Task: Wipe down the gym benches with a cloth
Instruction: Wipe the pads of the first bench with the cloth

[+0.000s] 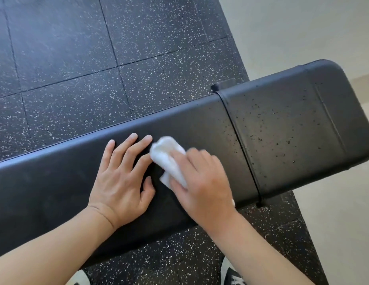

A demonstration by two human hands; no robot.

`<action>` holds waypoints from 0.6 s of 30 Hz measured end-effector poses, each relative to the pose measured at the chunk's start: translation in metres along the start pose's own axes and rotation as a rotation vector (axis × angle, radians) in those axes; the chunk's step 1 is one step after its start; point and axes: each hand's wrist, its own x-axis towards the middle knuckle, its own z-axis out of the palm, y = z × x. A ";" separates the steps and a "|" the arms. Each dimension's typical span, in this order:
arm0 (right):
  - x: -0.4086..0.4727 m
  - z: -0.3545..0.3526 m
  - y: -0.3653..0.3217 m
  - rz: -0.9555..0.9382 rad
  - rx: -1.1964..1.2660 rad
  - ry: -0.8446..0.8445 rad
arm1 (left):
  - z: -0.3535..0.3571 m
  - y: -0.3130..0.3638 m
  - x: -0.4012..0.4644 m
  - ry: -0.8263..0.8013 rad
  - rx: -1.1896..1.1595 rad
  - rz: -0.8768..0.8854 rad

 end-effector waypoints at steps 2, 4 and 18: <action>-0.029 -0.016 0.022 0.025 -0.023 0.018 | -0.001 0.000 -0.001 -0.004 0.003 0.003; -0.036 -0.029 0.044 0.102 -0.074 0.065 | 0.000 0.001 0.000 -0.004 0.005 0.007; 0.107 0.026 -0.011 0.233 -0.127 0.079 | -0.001 0.001 0.000 -0.016 0.008 0.005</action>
